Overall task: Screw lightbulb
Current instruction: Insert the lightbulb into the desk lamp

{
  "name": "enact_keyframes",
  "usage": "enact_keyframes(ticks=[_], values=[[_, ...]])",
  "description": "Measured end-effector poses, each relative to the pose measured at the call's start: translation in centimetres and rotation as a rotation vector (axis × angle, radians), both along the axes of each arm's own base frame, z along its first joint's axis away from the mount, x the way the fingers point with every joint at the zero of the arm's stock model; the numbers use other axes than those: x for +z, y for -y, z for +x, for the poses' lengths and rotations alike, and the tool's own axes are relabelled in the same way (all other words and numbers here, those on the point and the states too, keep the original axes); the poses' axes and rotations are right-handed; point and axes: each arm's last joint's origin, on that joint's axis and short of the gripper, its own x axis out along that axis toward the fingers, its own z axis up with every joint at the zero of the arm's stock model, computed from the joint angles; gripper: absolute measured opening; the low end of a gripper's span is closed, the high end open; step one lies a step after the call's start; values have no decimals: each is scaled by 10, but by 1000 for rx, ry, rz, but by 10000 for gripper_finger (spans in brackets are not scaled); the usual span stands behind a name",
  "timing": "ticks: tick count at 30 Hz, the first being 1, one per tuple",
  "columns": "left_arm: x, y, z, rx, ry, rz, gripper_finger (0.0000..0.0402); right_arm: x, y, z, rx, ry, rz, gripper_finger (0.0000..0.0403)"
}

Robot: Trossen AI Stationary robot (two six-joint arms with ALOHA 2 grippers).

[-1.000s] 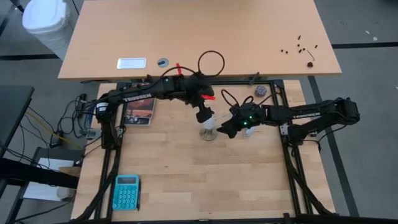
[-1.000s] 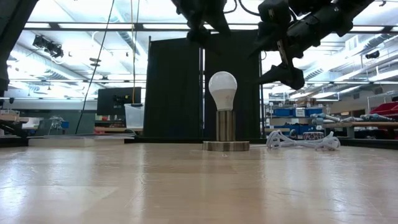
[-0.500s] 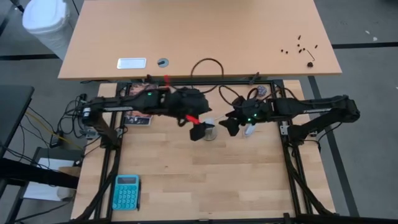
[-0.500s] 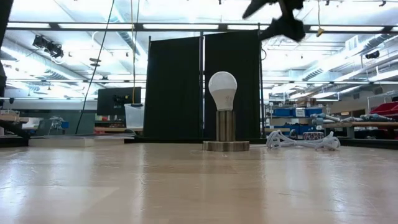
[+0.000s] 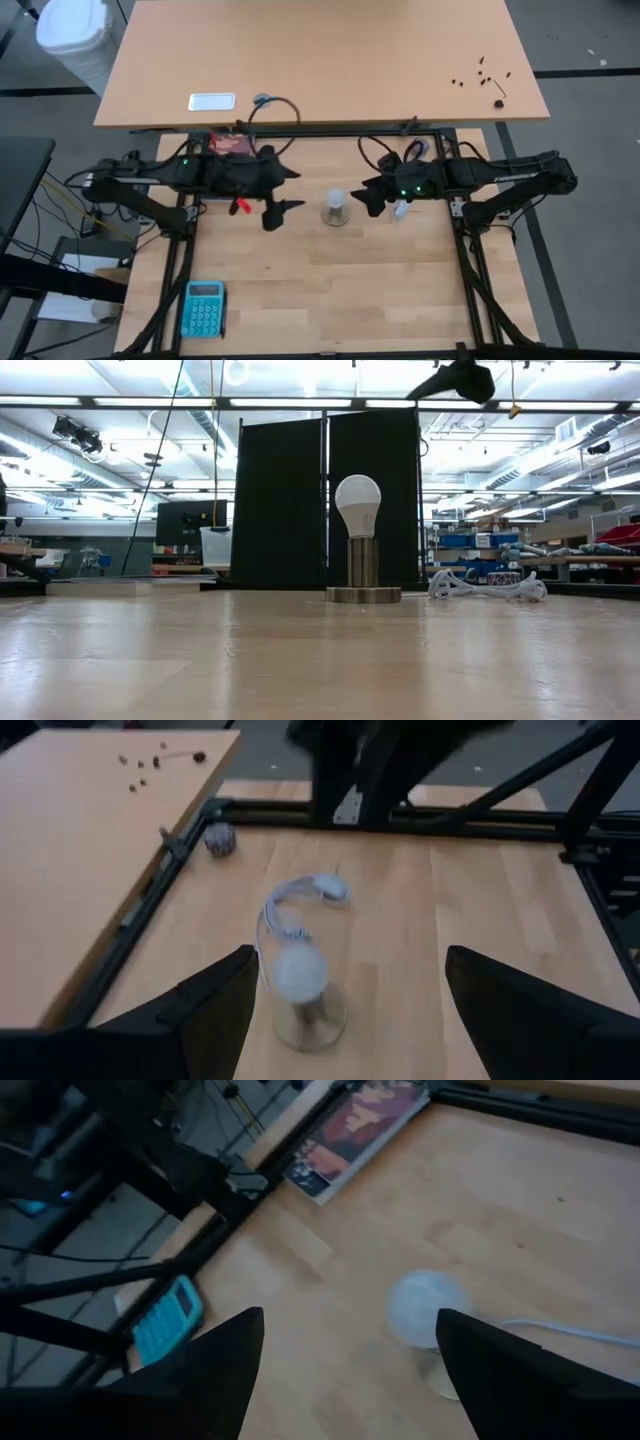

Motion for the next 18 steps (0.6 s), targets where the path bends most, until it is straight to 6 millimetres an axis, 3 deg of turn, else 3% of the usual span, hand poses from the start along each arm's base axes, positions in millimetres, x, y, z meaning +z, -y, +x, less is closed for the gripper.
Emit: enact_keyframes(ticks=[7, 18], values=[[-48, -7, -23, 49, -1, -60, 323, -4, -10, 8, -37, 19, 63, 307], [-110, -17, -17, 105, -119, -67, 323, 8, -15, 40, -43, -136, 45, 307]])
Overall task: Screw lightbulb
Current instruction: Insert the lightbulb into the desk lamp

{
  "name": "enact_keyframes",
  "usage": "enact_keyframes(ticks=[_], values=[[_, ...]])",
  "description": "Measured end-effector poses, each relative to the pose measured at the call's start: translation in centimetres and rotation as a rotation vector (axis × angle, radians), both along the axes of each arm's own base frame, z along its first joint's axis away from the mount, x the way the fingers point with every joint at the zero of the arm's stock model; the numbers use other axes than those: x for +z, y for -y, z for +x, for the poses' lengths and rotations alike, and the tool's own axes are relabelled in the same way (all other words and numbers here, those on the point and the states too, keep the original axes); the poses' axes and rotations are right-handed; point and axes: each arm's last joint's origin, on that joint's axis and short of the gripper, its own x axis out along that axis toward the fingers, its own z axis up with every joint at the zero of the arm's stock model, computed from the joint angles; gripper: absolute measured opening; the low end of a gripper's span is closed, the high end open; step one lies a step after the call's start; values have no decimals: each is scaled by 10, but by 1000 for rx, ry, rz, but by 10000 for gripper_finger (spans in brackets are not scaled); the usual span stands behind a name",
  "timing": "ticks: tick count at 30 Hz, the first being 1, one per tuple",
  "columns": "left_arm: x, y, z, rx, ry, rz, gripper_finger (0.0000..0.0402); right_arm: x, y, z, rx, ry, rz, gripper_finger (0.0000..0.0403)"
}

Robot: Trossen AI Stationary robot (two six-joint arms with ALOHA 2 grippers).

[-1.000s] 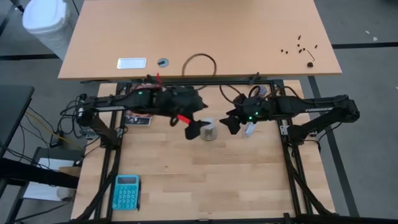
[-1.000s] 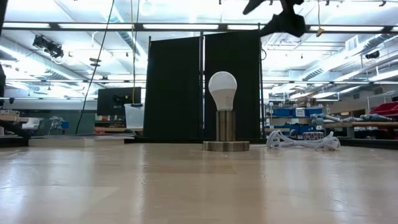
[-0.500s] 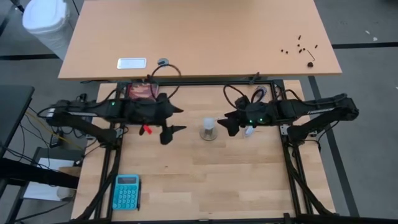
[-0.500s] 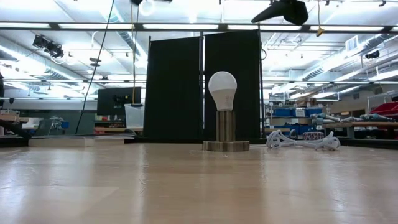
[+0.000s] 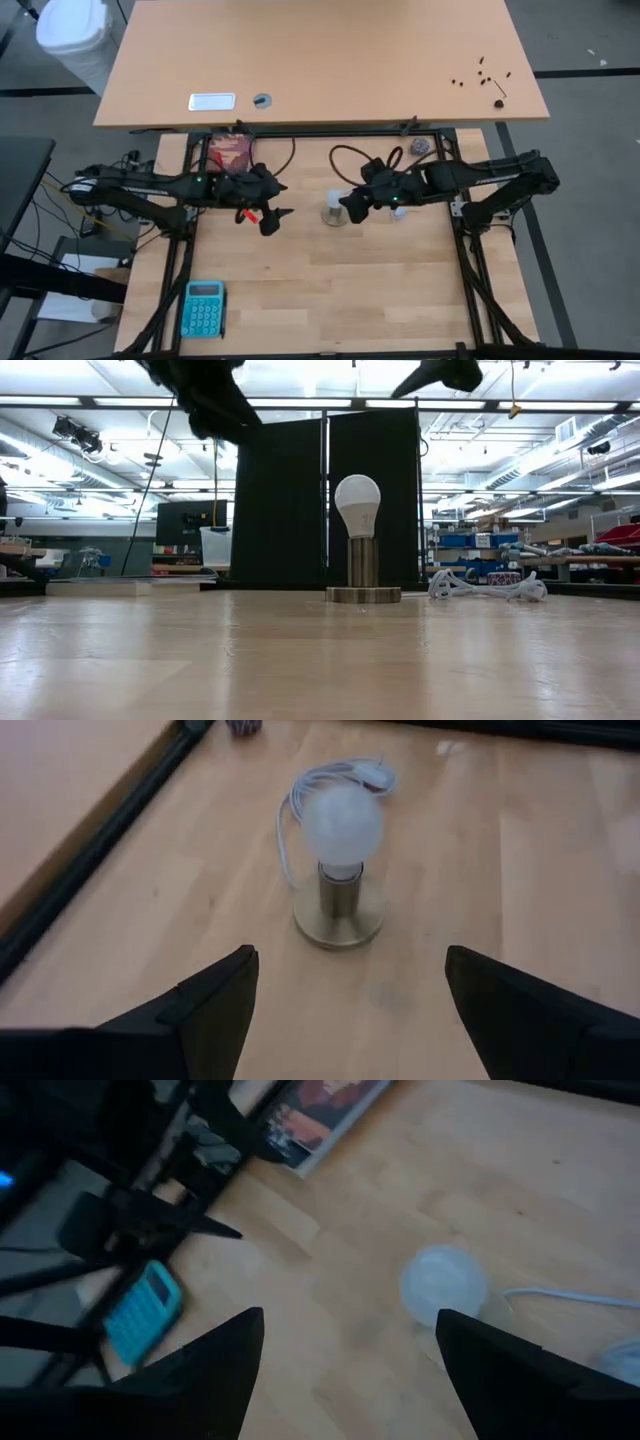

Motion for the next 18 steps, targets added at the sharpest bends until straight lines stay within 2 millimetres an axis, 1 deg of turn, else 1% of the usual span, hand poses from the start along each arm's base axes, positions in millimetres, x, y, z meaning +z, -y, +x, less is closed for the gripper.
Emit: enact_keyframes(ticks=[4, 7, 9, 13, 18], values=[[-12, -4, 2, -11, 32, -96, 323, 4, 1, 5, 20, -35, -32, 307], [-18, -8, 4, -24, 82, -146, 319, 5, 2, 3, 53, -47, -67, 307], [-21, -12, 5, -9, 104, -150, 315, 5, 3, -4, 85, -85, -105, 307], [-20, -17, 7, 46, 147, -106, 309, 1, 11, -14, 129, -129, -173, 307], [-10, -21, 11, 97, 227, 49, 307, -7, 26, -21, 158, -180, -260, 307]])
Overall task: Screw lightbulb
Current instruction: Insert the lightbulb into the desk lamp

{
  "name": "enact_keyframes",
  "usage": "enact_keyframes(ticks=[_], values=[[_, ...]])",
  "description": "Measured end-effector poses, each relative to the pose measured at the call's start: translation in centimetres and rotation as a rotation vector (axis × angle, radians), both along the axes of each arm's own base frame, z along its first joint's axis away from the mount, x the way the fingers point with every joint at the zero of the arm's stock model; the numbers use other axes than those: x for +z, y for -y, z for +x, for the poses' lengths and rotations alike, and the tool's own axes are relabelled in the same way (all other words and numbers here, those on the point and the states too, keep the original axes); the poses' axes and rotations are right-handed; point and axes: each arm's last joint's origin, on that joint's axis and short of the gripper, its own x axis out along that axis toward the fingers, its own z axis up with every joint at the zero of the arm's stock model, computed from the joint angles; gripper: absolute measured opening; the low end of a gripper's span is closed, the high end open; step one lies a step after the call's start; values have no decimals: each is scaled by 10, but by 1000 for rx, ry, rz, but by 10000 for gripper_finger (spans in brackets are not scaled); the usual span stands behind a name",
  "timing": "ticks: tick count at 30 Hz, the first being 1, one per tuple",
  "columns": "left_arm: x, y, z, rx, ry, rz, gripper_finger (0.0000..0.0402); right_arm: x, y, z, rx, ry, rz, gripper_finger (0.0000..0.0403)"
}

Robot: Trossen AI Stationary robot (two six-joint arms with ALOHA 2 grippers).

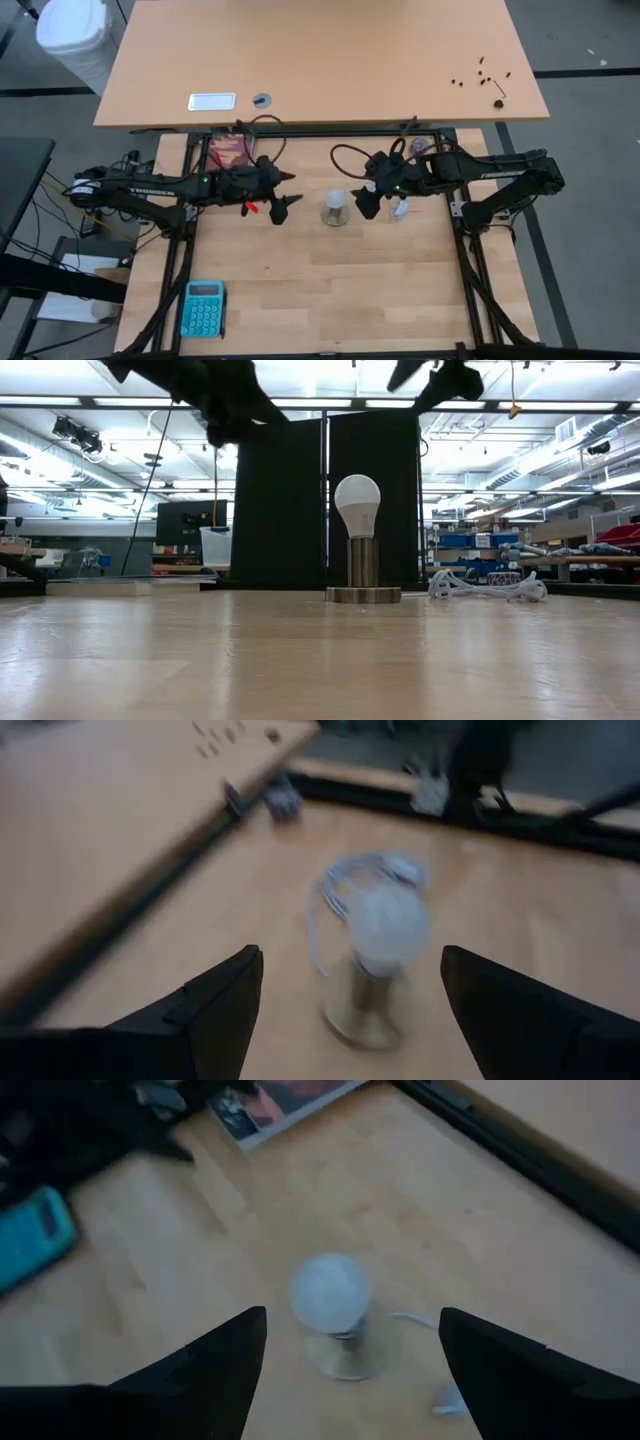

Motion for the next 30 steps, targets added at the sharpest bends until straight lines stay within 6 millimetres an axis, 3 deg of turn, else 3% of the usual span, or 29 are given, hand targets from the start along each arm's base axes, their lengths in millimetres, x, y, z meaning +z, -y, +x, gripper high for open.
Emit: enact_keyframes(ticks=[5, 8, 14, 20, 30], values=[[3, -4, 2, 113, 38, 55, 307, -18, 17, 0, 51, -47, -73, 307], [2, -4, 3, 138, 56, 4, 307, -27, 24, 1, 101, -59, -24, 307], [-2, -3, 3, 108, 40, -78, 307, -25, 31, -6, 154, -42, -15, 307], [-4, -3, 3, 24, 28, -160, 307, -29, 47, -18, 82, -14, -27, 307], [-5, -7, 2, -18, 18, -205, 307, -80, 52, -31, -21, -77, 55, 307]])
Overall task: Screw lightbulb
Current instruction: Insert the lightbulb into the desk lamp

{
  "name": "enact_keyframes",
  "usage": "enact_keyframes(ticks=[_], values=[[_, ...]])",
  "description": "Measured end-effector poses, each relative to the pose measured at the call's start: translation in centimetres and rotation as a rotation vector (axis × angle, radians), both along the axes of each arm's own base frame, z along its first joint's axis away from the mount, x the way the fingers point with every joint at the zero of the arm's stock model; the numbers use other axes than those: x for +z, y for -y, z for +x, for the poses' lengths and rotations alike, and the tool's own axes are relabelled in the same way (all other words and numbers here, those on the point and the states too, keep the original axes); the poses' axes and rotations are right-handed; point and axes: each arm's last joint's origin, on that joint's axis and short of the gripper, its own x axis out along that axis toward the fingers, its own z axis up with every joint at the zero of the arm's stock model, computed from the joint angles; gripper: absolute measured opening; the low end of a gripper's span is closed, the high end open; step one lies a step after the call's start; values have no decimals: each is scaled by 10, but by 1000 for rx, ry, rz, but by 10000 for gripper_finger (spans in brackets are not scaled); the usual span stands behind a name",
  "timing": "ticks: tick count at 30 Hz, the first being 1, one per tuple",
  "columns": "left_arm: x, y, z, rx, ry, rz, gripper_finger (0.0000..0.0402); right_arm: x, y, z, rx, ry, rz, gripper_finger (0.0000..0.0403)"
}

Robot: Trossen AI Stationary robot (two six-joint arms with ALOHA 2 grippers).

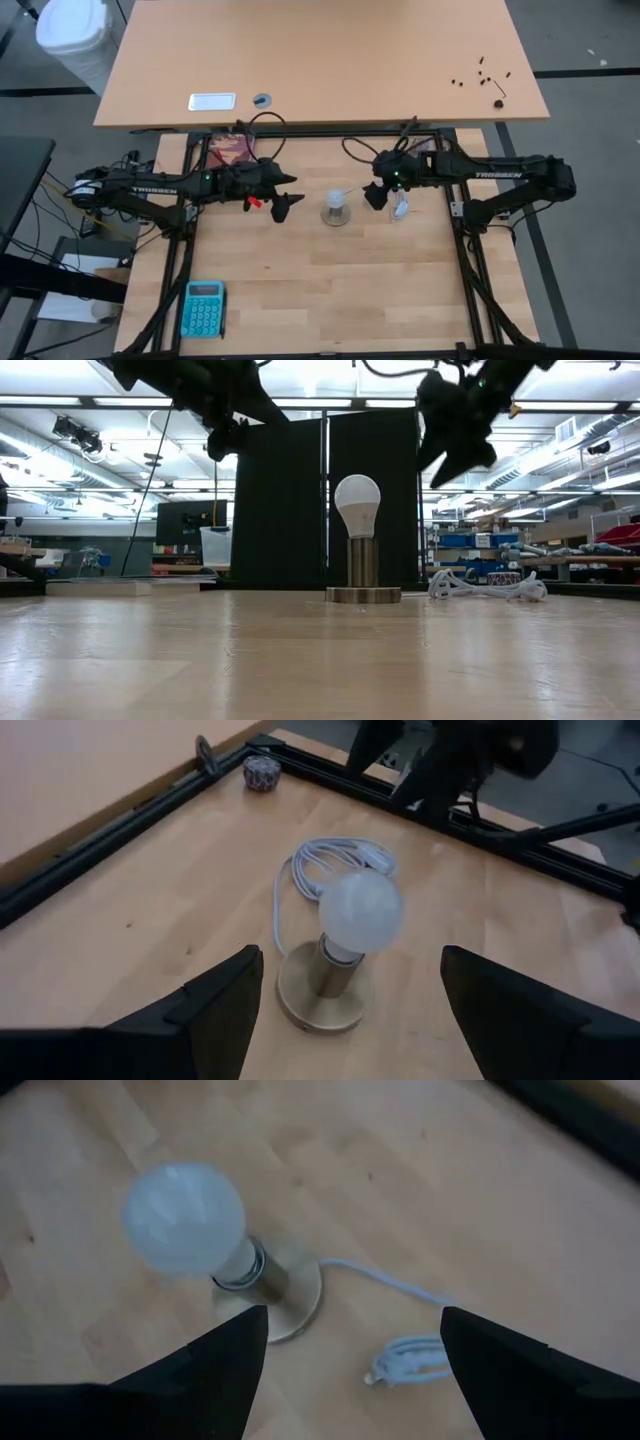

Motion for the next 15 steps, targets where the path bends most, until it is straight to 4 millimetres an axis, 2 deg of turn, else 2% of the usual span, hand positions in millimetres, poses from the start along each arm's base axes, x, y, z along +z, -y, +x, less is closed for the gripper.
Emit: enact_keyframes(ticks=[6, 15], values=[[10, 0, 0, -1, -26, -2, 307, -24, -9, 0, 2, 25, 64, 307], [20, -1, 0, 25, -66, 32, 307, -25, -17, 1, 65, 18, 52, 307]])
